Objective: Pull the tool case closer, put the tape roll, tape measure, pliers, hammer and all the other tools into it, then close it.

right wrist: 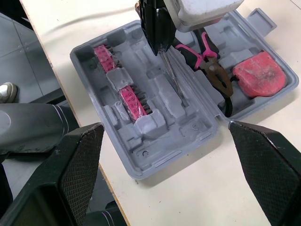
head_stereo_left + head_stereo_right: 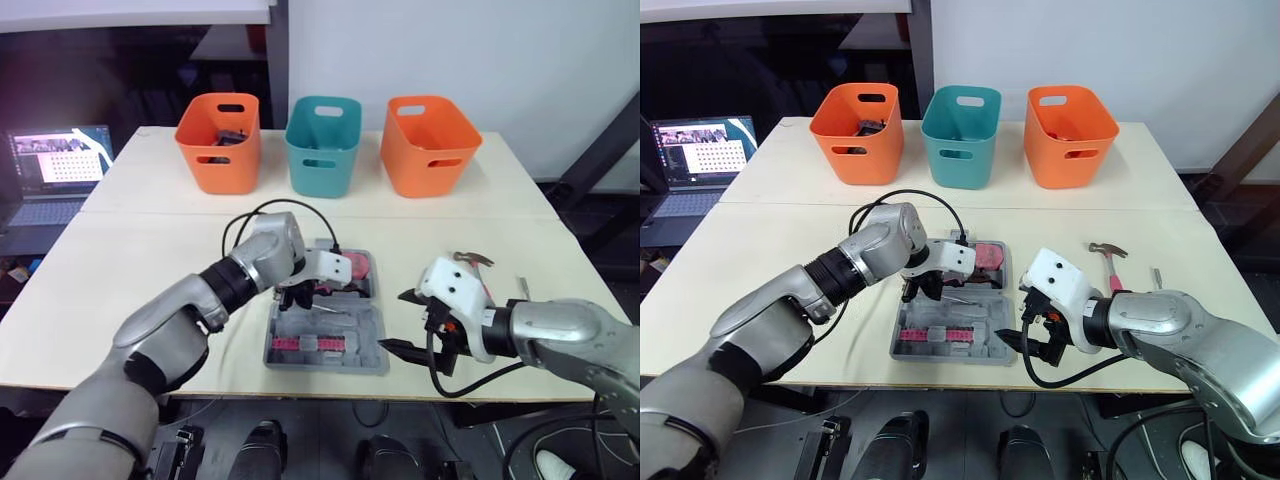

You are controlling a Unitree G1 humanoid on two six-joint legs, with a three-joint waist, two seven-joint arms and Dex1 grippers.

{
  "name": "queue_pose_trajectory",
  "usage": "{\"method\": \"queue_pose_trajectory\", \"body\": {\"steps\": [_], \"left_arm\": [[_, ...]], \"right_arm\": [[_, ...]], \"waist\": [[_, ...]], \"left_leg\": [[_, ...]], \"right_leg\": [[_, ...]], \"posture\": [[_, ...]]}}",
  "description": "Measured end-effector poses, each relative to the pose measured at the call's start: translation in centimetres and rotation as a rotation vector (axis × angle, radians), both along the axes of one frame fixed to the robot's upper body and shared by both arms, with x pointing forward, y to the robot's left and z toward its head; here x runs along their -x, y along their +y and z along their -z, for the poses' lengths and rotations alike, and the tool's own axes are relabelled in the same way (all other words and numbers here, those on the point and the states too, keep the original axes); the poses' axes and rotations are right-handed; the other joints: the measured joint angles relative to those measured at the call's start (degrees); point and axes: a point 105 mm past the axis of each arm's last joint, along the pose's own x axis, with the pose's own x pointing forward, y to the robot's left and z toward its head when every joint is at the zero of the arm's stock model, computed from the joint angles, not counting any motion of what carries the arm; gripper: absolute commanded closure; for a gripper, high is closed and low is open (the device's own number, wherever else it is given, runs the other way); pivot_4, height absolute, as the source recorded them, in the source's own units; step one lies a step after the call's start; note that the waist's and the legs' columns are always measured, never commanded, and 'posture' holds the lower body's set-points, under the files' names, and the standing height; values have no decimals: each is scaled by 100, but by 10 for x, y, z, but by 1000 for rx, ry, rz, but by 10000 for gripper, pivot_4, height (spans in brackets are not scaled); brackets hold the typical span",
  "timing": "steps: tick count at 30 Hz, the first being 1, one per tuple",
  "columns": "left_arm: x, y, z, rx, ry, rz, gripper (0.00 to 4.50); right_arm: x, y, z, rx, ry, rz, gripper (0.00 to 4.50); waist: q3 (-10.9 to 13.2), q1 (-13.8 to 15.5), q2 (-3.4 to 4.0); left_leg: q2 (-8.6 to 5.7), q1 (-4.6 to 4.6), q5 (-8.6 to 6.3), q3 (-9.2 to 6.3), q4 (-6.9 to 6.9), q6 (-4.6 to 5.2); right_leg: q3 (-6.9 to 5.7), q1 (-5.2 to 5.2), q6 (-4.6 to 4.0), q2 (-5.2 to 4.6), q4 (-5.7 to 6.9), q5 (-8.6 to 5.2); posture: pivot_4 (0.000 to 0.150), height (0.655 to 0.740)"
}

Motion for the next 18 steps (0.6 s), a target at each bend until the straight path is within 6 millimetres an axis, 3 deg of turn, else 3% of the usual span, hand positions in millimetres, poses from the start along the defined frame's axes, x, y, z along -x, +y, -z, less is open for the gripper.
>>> {"method": "queue_pose_trajectory", "body": {"steps": [18], "left_arm": [[0,-14,3,13,-18,27,45000]], "right_arm": [[-1,-1,0,4,-5,8,0]], "waist": [[0,1,0]], "left_leg": [[0,0,0,0,6,0]], "right_leg": [[0,2,0,0,5,0]], "posture": [[1500,7400]]}}
